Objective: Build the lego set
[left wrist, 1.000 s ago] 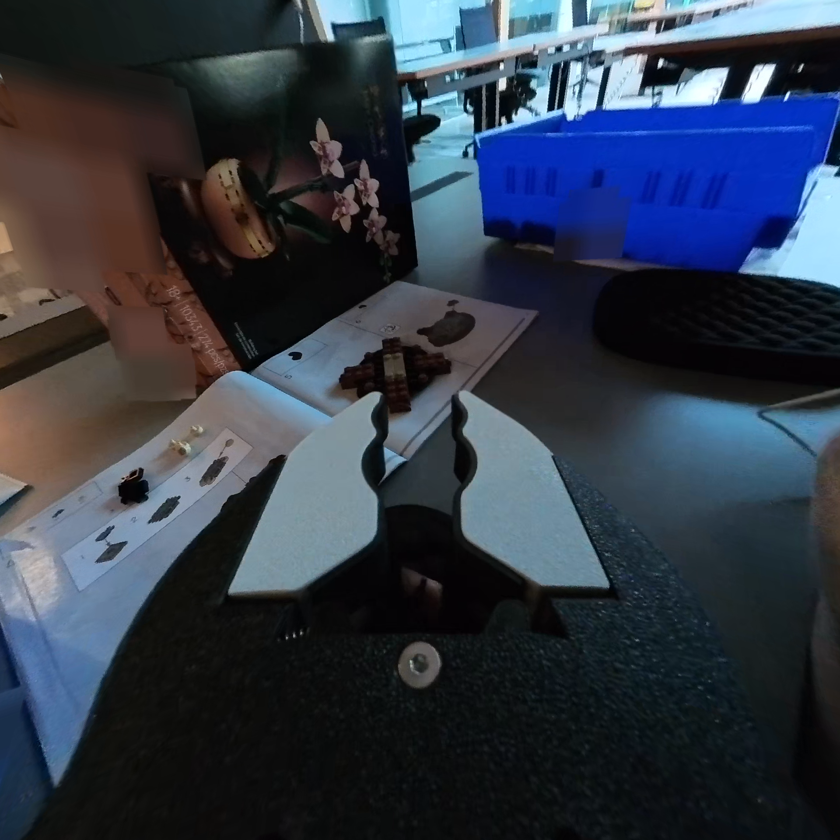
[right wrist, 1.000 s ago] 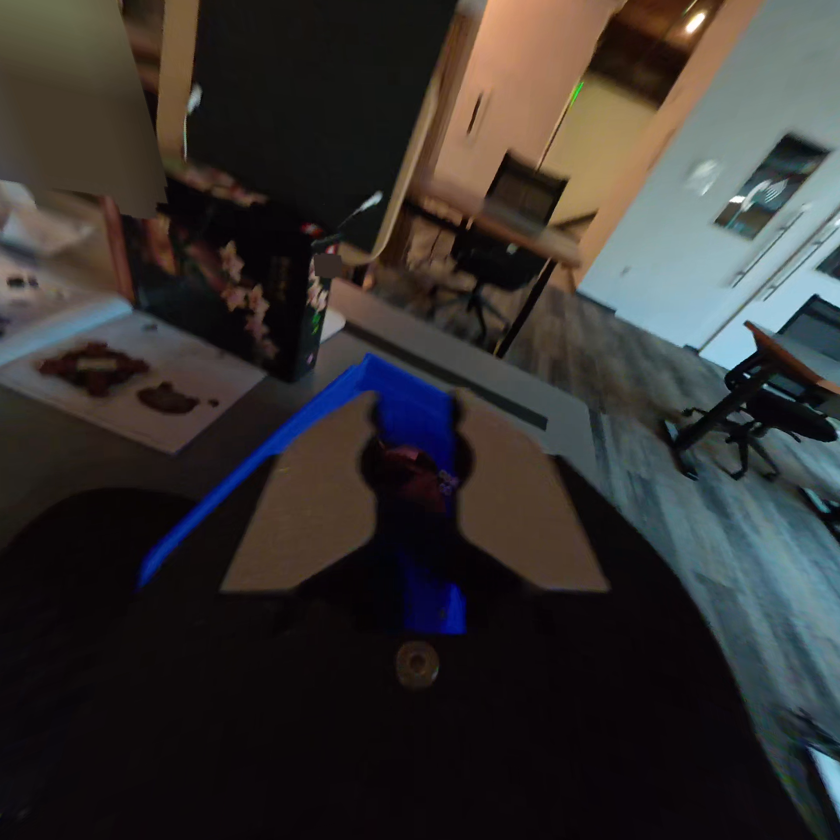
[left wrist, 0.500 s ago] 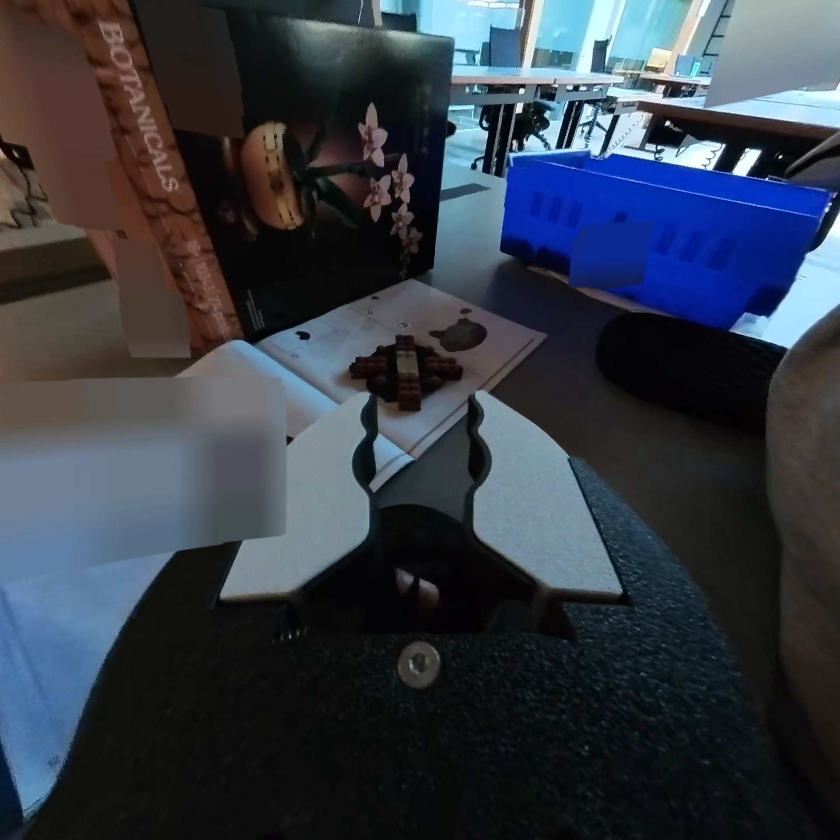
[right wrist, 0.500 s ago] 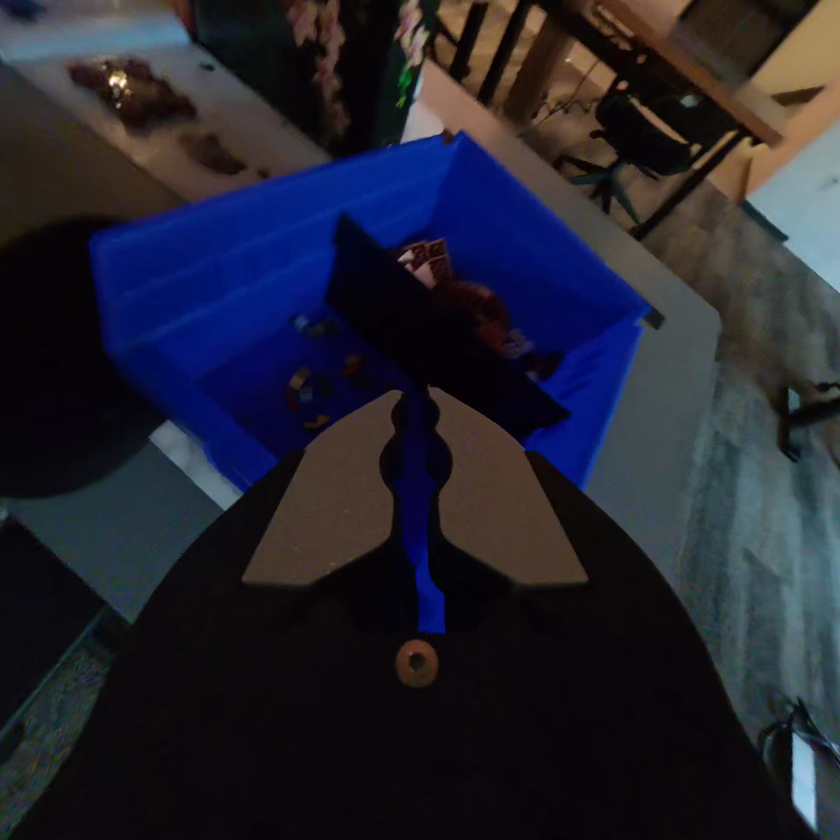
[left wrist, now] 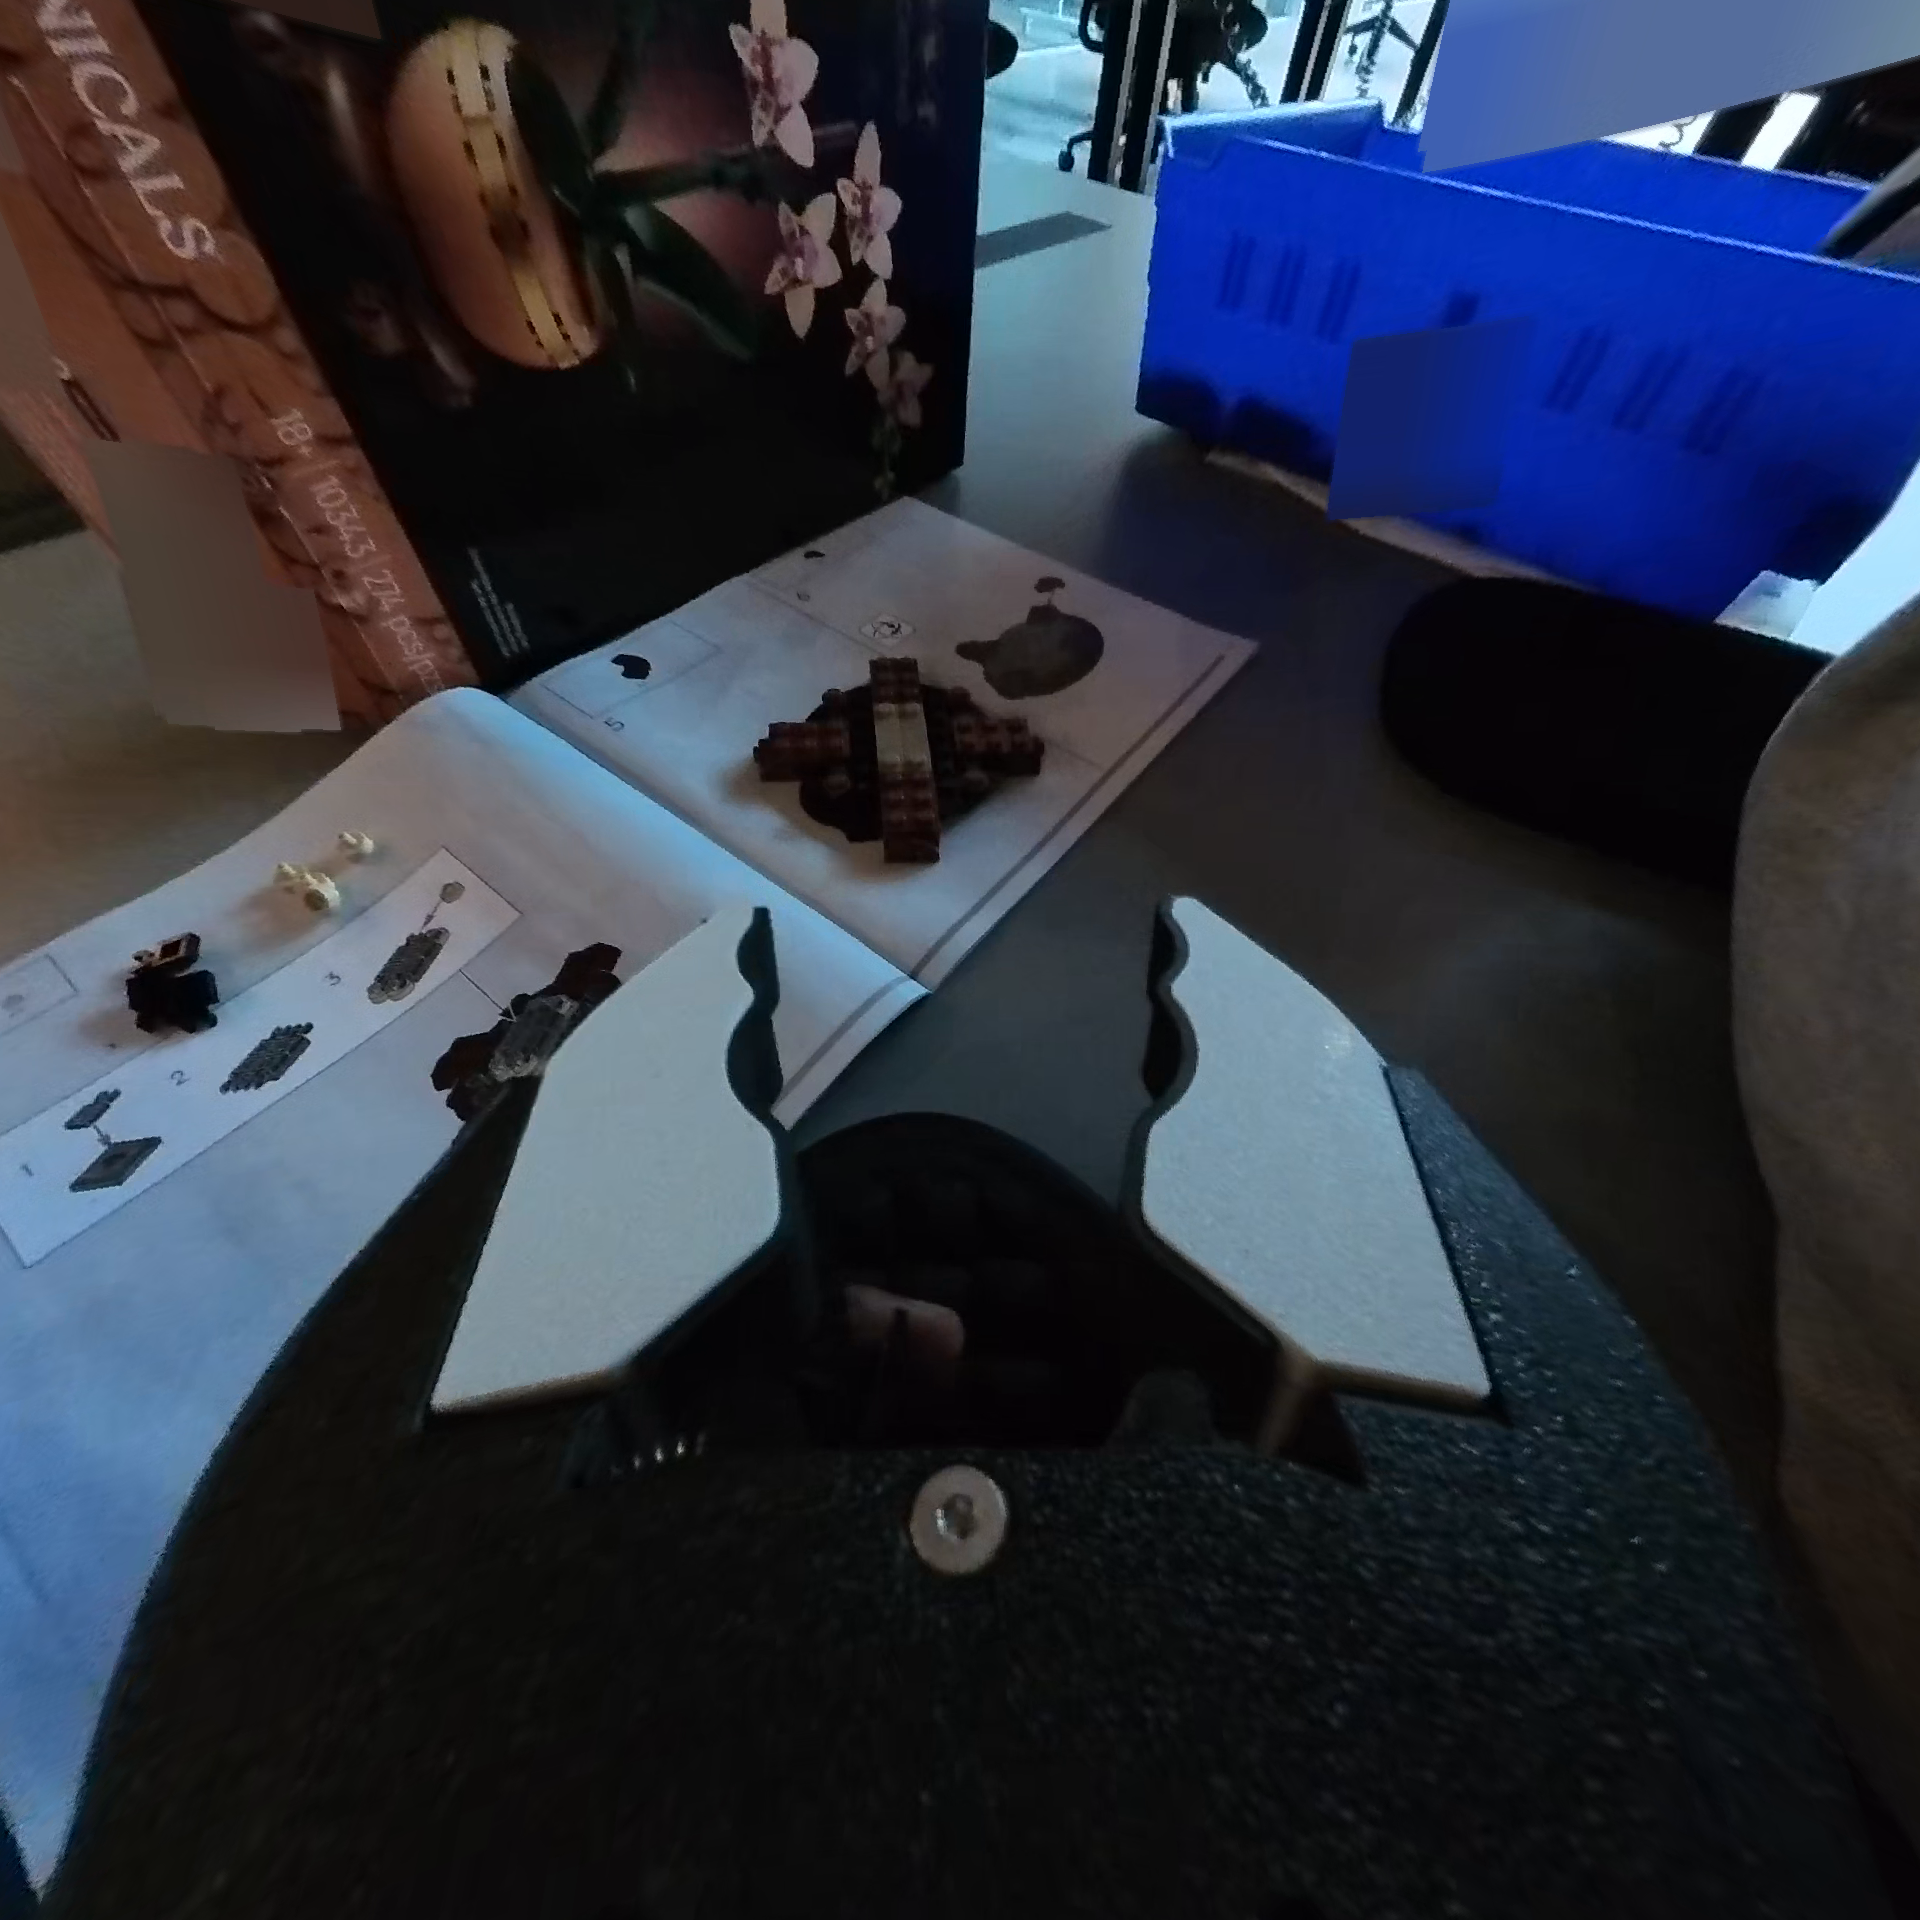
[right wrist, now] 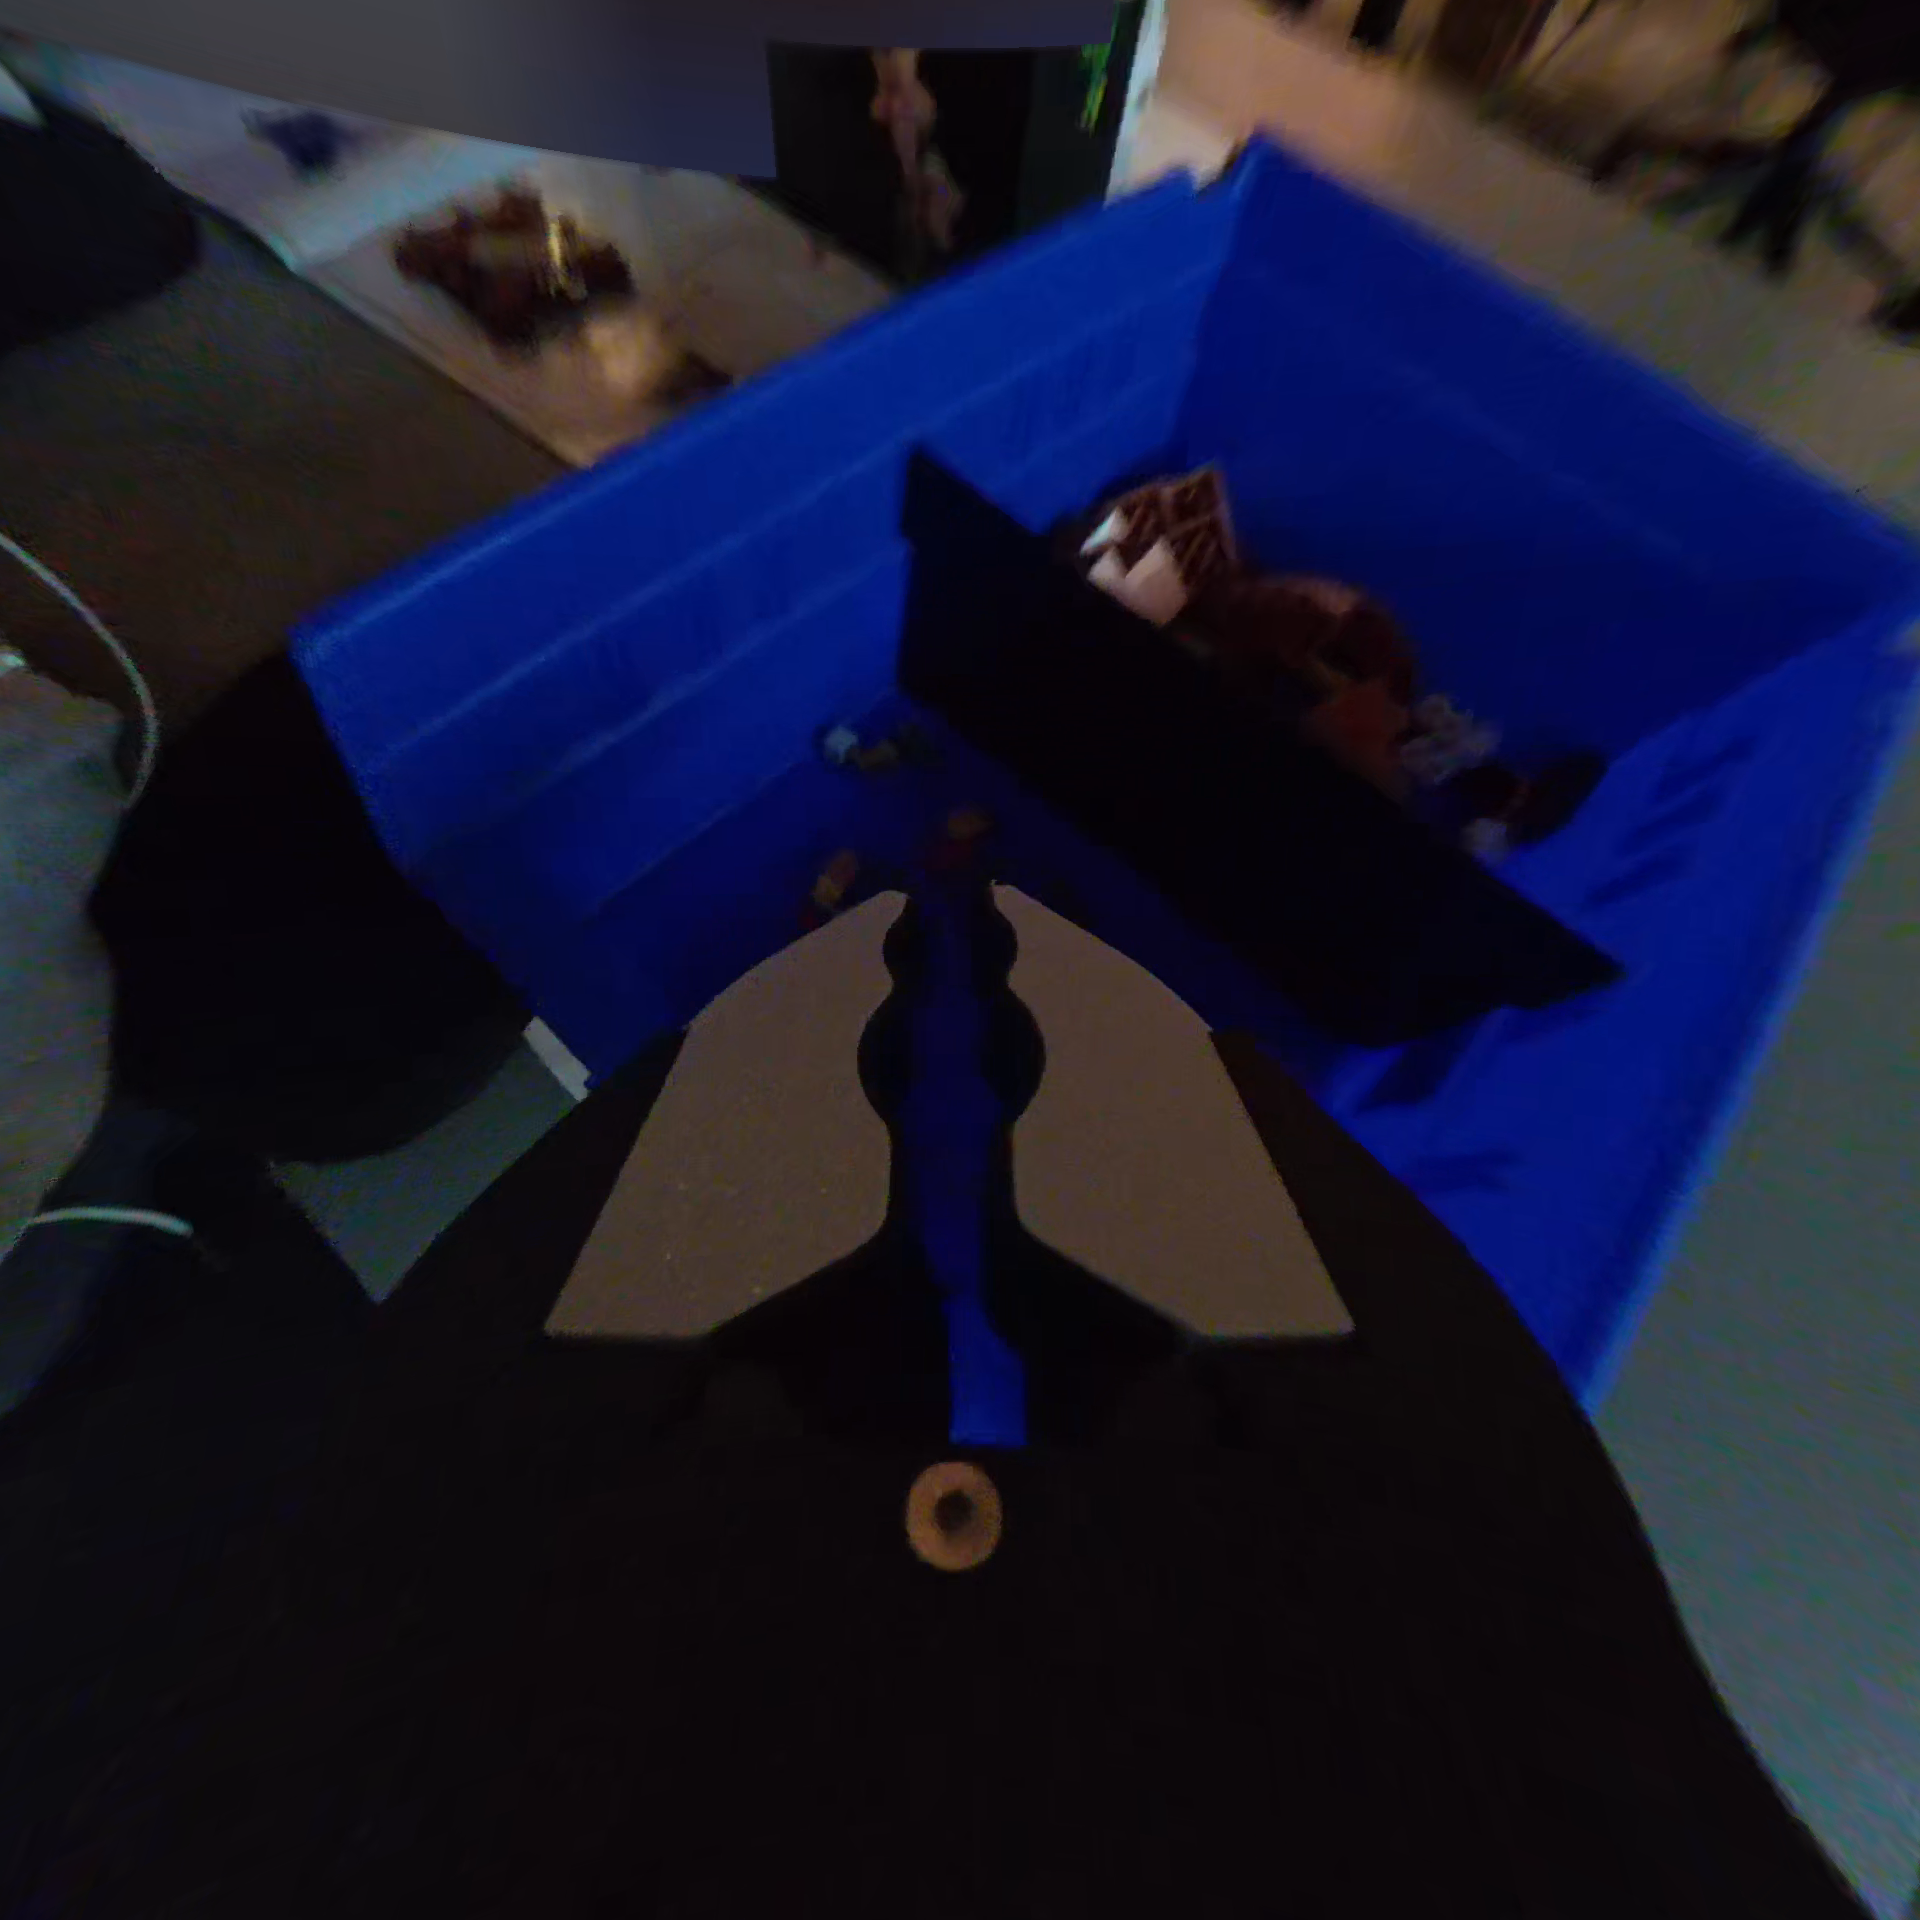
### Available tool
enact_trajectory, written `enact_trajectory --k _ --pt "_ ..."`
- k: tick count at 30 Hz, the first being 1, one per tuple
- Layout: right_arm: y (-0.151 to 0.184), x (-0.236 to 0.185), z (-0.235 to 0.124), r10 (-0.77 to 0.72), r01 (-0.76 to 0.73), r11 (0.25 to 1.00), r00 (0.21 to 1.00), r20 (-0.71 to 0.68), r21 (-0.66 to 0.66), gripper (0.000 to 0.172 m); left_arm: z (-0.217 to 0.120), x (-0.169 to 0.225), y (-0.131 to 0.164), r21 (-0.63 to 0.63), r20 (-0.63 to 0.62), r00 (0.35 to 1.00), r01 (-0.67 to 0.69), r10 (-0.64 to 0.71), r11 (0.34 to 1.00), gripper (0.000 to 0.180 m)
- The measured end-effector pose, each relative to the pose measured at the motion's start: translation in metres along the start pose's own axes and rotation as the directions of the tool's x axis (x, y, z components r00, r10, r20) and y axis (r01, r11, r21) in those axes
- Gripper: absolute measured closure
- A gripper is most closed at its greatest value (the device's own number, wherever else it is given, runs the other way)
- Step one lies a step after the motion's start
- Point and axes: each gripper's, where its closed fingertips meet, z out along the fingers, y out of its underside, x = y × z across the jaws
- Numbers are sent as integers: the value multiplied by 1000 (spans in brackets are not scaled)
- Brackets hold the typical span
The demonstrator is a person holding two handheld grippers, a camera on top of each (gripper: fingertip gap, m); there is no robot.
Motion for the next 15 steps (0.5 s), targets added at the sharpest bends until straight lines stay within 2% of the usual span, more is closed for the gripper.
enact_trajectory --k 2,4,8,15 --pt "12 -6 19 -3 13 986 998 61 -165 160 0 1 0 -4 -4 1000 -2 2 1000 111" --pt "18 -8 35 -26 55 963 993 111 -264 158 -1 1 -1 7 0 1000 -9 9 1000 112" --pt "24 -17 55 -27 112 920 974 226 -375 161 -5 -1 -5 47 20 1000 -14 13 999 114" --pt "37 -16 70 -25 132 871 974 226 -472 160 -7 -2 -8 75 27 1000 -5 3 997 116"
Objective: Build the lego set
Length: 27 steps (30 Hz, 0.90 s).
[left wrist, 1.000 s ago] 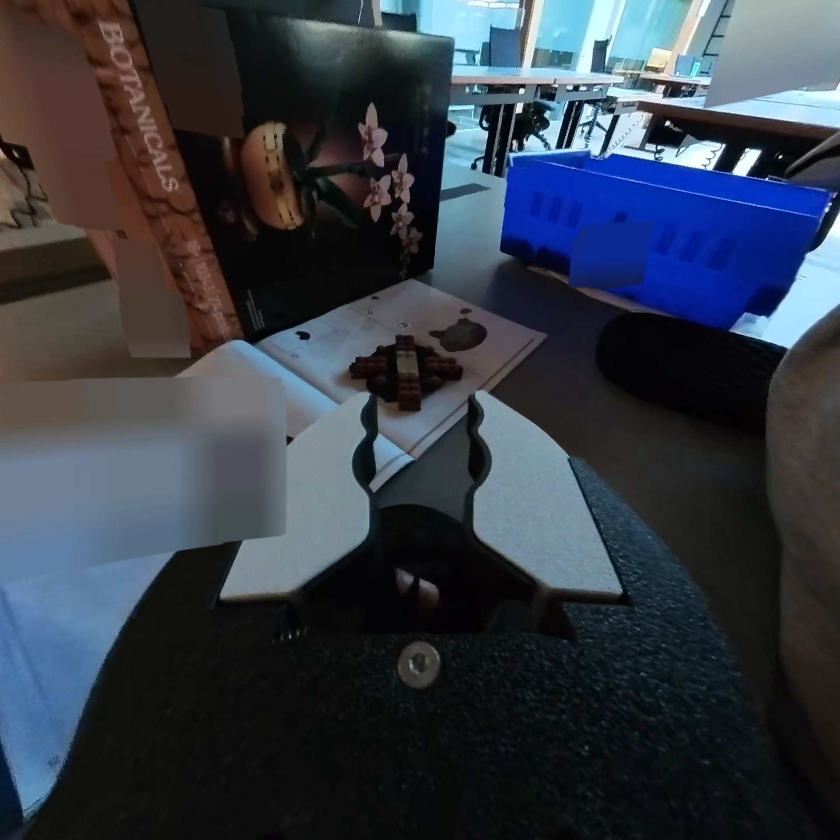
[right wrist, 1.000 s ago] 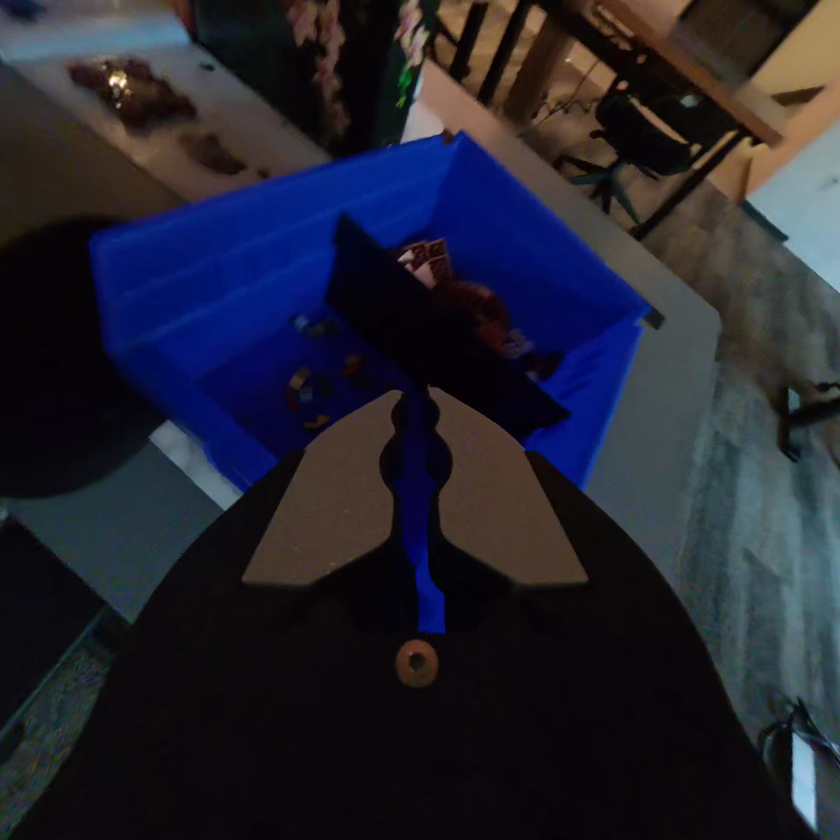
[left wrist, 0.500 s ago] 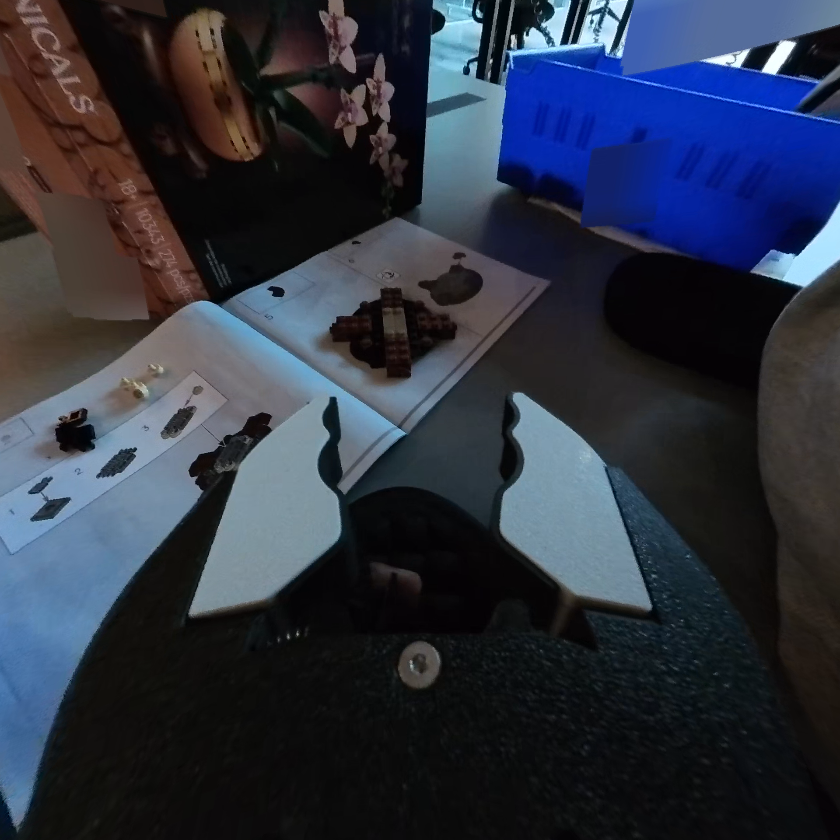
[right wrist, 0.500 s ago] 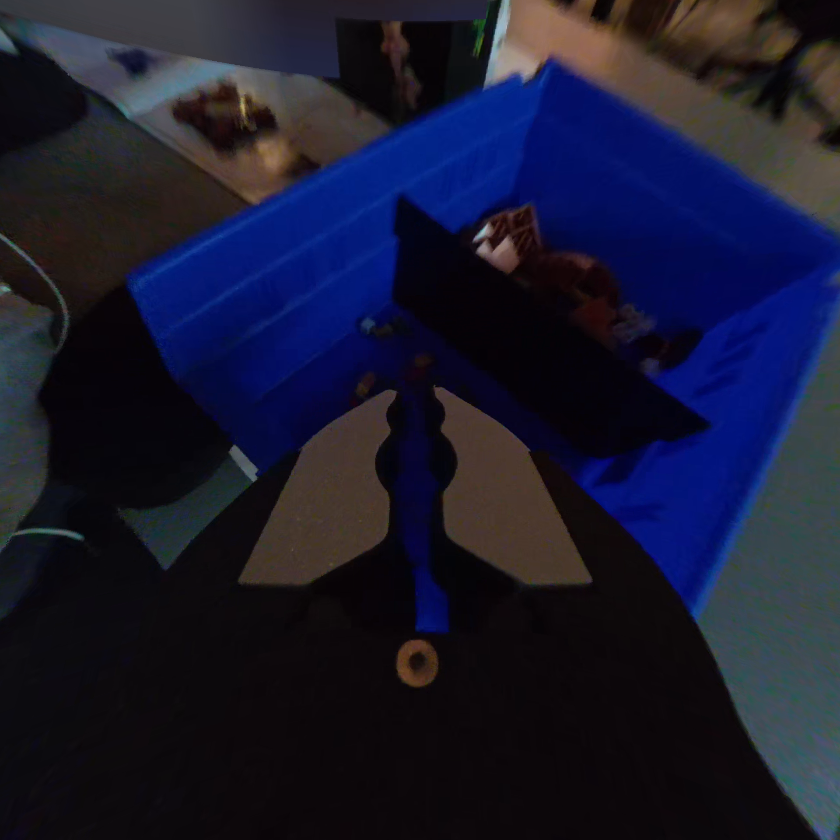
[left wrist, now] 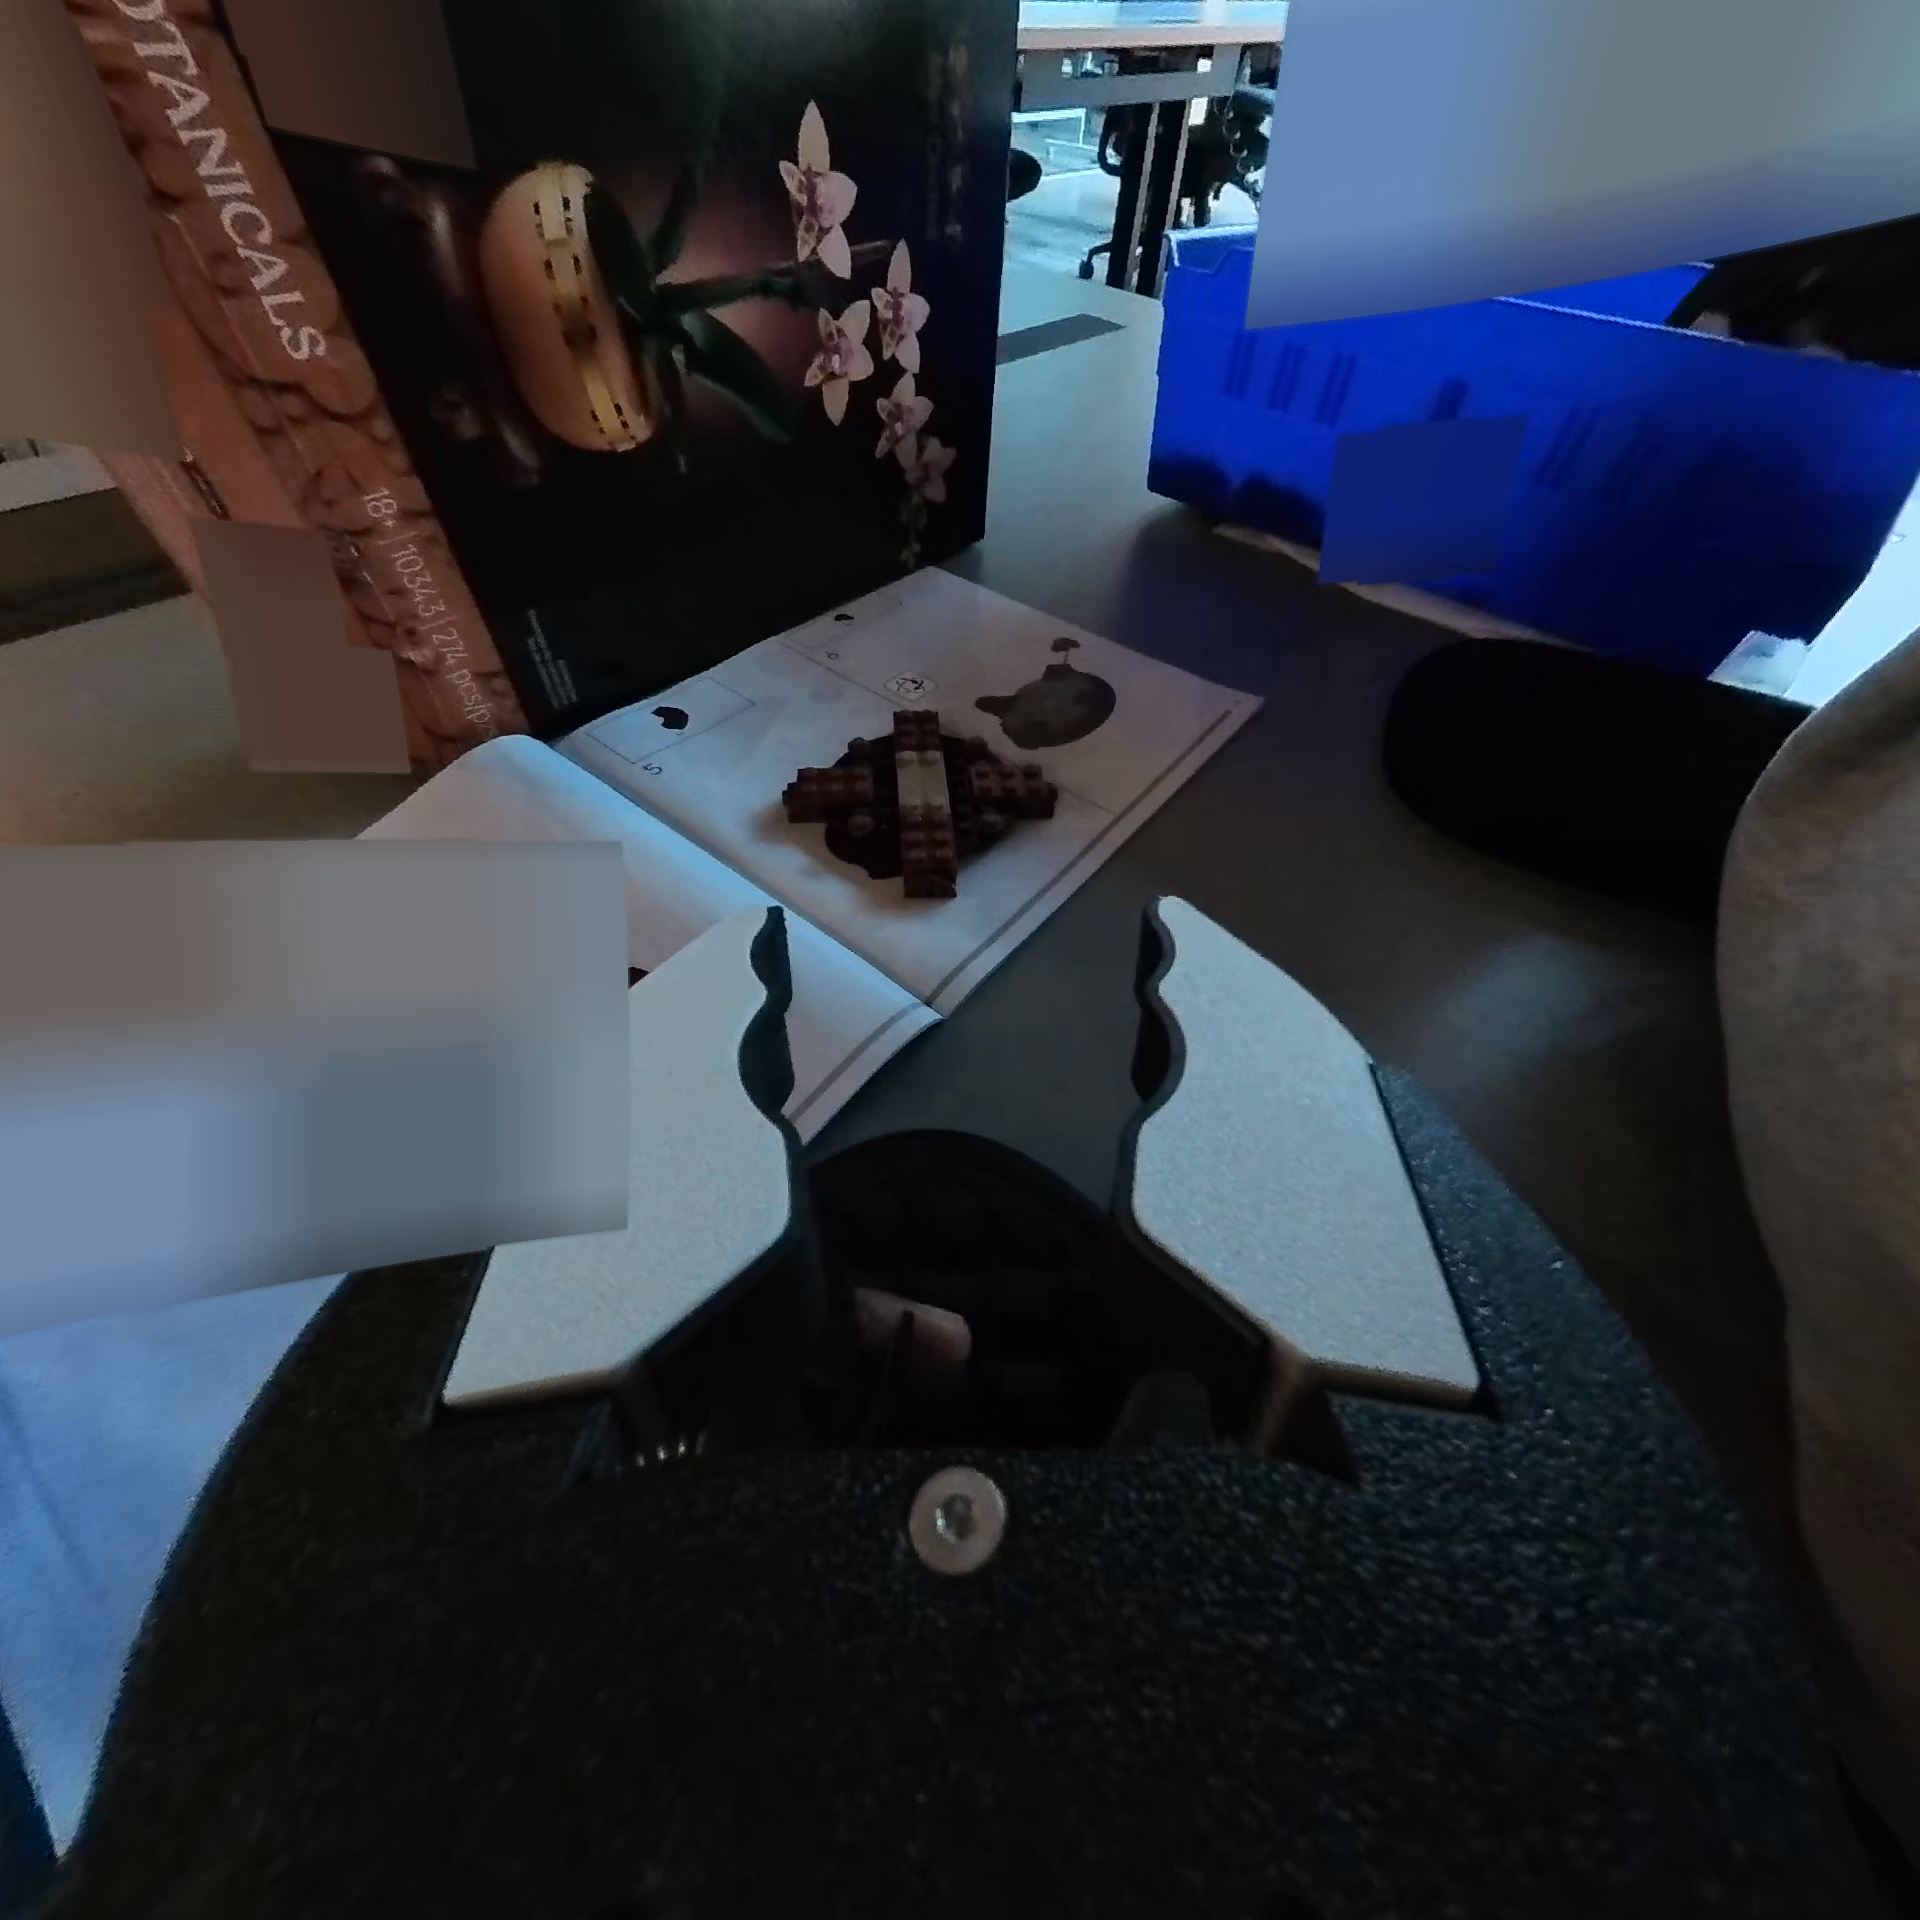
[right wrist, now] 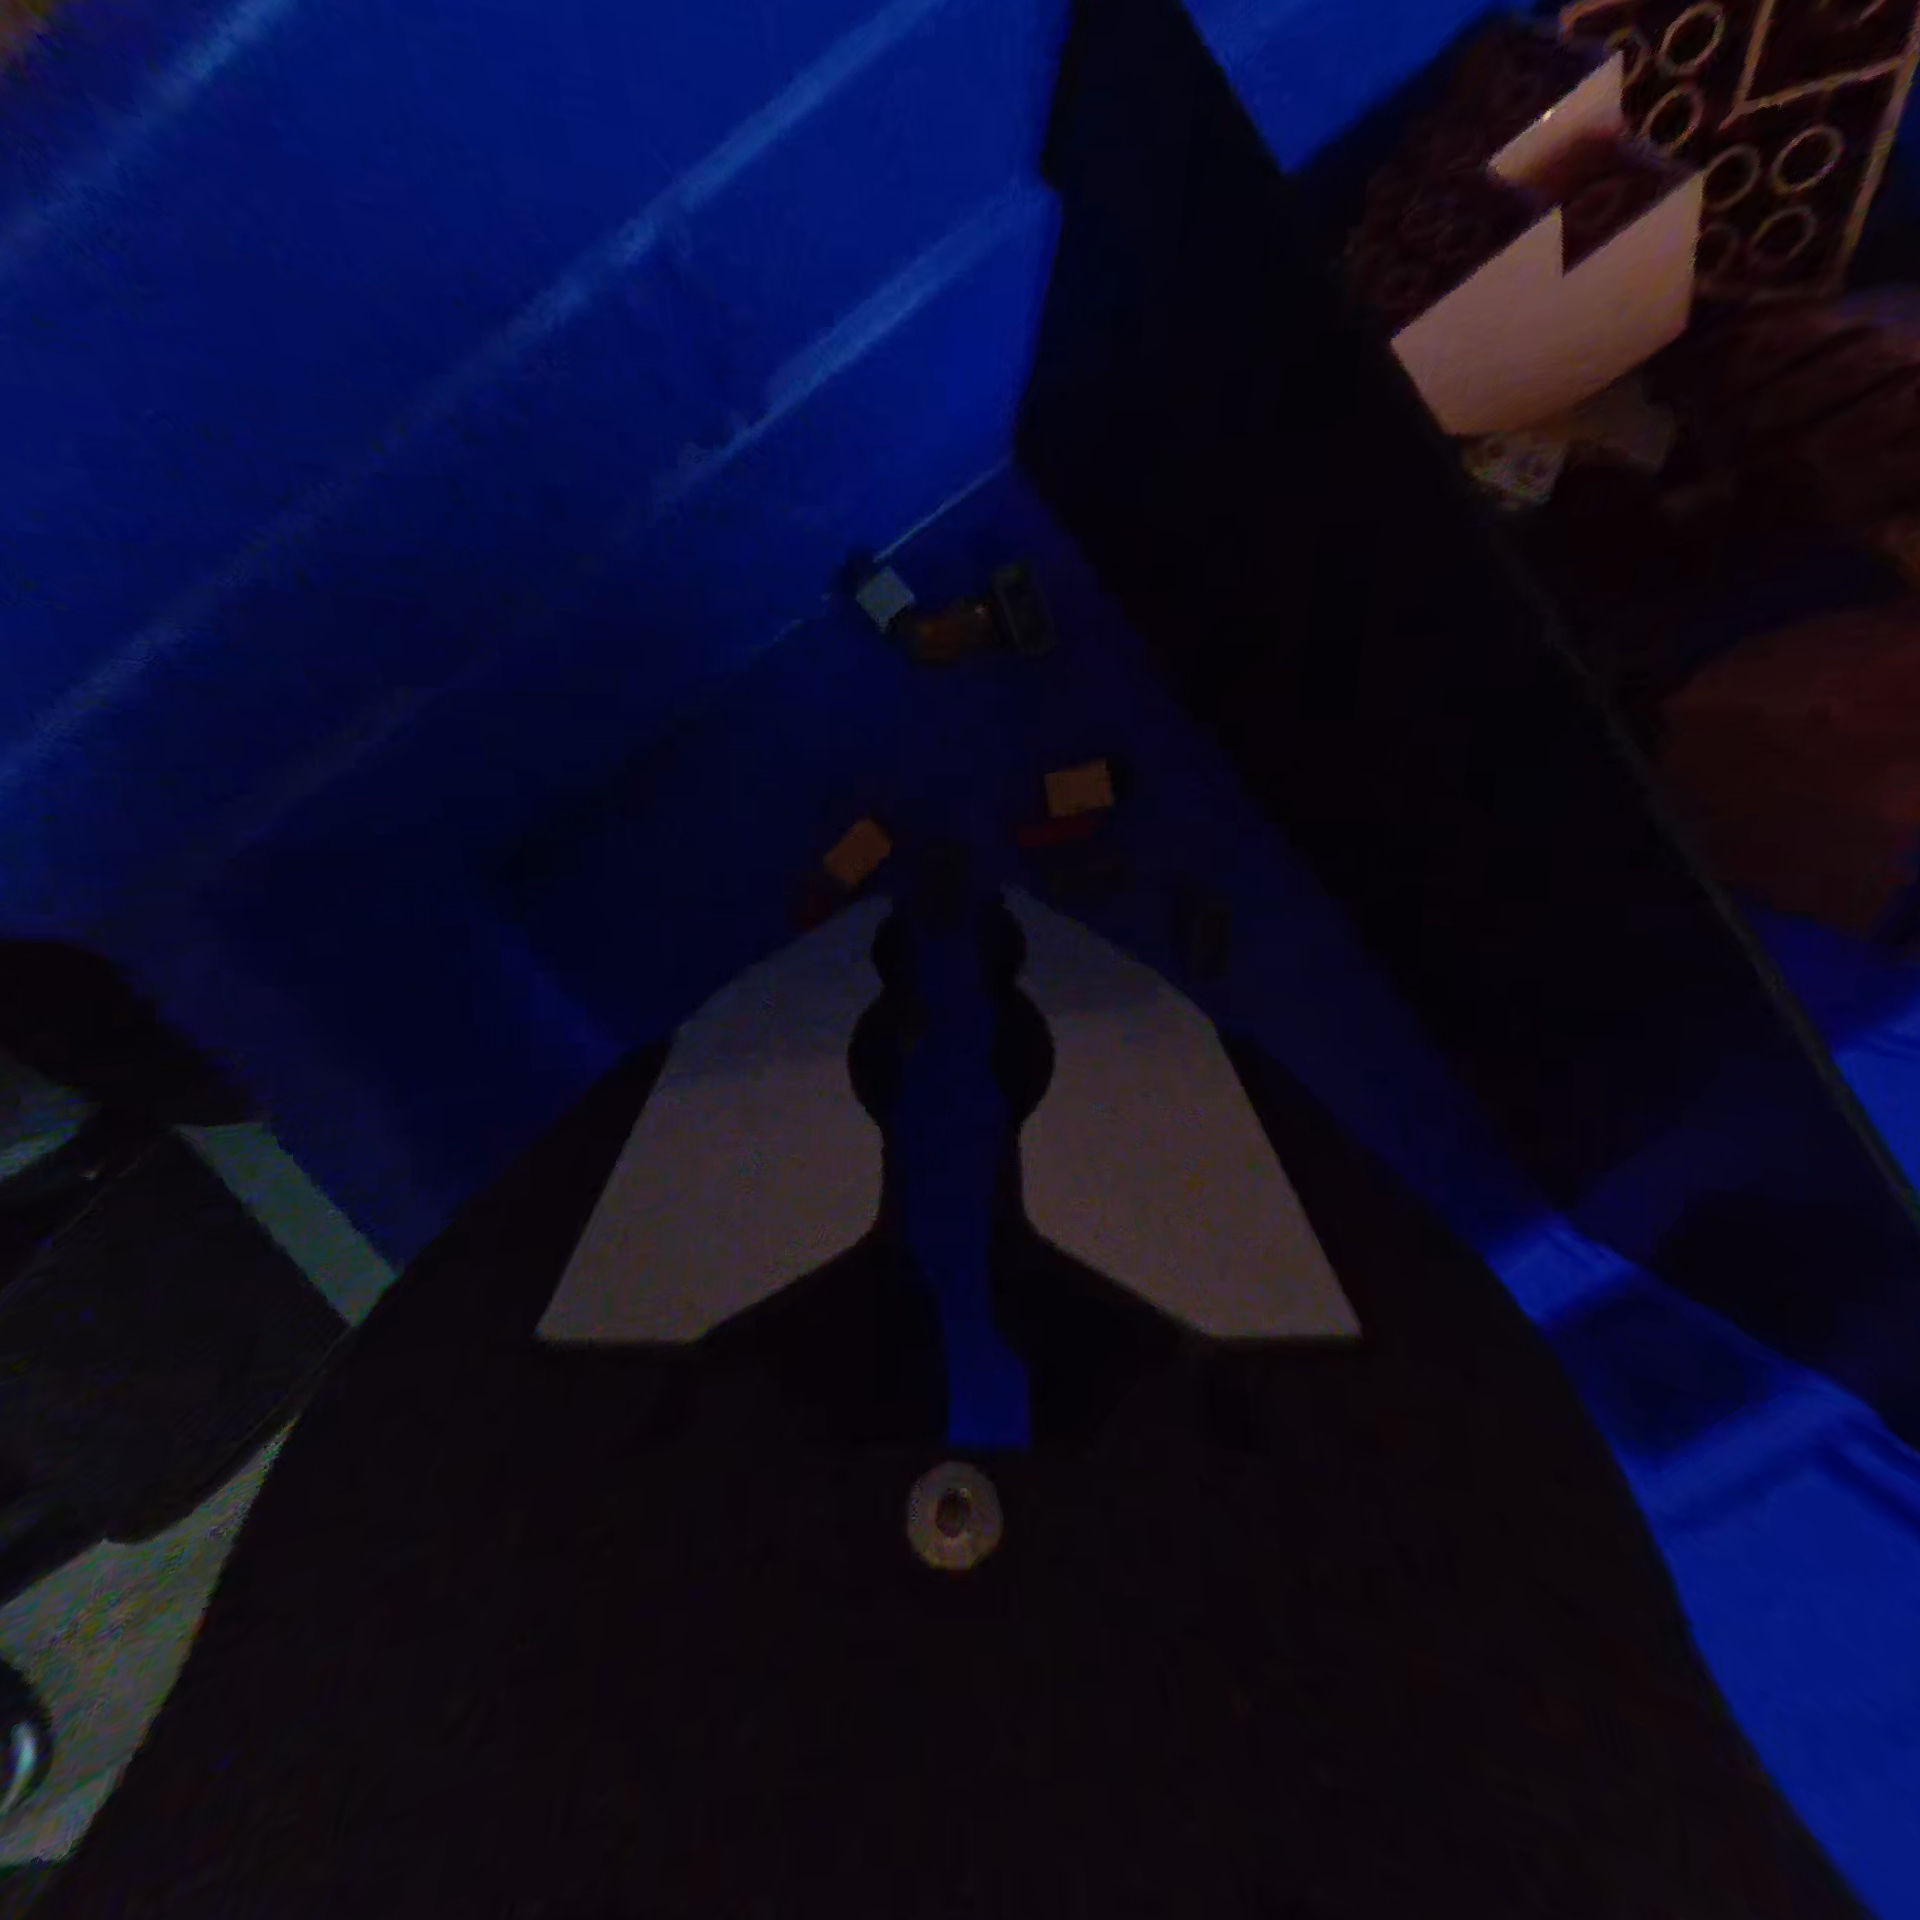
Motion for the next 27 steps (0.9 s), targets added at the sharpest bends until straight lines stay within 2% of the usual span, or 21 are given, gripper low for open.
enact_trajectory --k 4,5,7,8,9,10,12,14,17,19,21,25,27 --pt "2 -2 3 0 0 1000 1000 13 -12 165 0 0 -1 5 -7 1000 13 -13 1000 117" --pt "1 3 1 19 -19 1000 1000 -20 8 166 -1 -1 -1 8 -8 1000 16 -16 1000 117" --pt "-18 5 -17 111 -107 974 994 -8 202 166 -1 -1 -2 13 -9 1000 20 -20 1000 118" --pt "-34 8 -34 184 -182 919 983 29 349 166 -1 -1 -2 16 -9 1000 21 -21 1000 118" --pt "-49 10 -56 246 -261 825 964 97 500 166 -1 -1 -2 17 -9 1000 21 -20 1000 118" --pt "-63 11 -80 281 -342 698 939 198 629 166 -1 -1 -2 19 -9 1000 18 -18 1000 118" --pt "-81 10 -126 254 -514 408 858 447 755 166 -2 0 -3 23 -12 1000 12 -11 1000 119" --pt "-87 9 -156 150 -640 205 768 623 740 166 -2 2 -4 31 -16 1000 3 -3 1000 119" --pt "-90 9 -179 25 -737 43 676 737 675 166 -4 3 -6 50 -22 1000 -4 5 999 119" --pt "-93 7 -188 -46 -774 -19 633 773 633 166 -5 4 -7 65 -24 1000 -10 12 998 120" --pt "-98 3 -191 -84 -793 -41 610 788 608 166 -7 5 -9 80 -25 999 -25 27 996 120" --pt "-113 -13 -191 -111 -795 -6 604 789 607 166 -8 11 -10 96 -33 997 -69 72 993 121" --pt "-127 -26 -182 -85 -775 49 626 775 630 166 -9 13 -10 101 -41 995 -85 89 991 122"
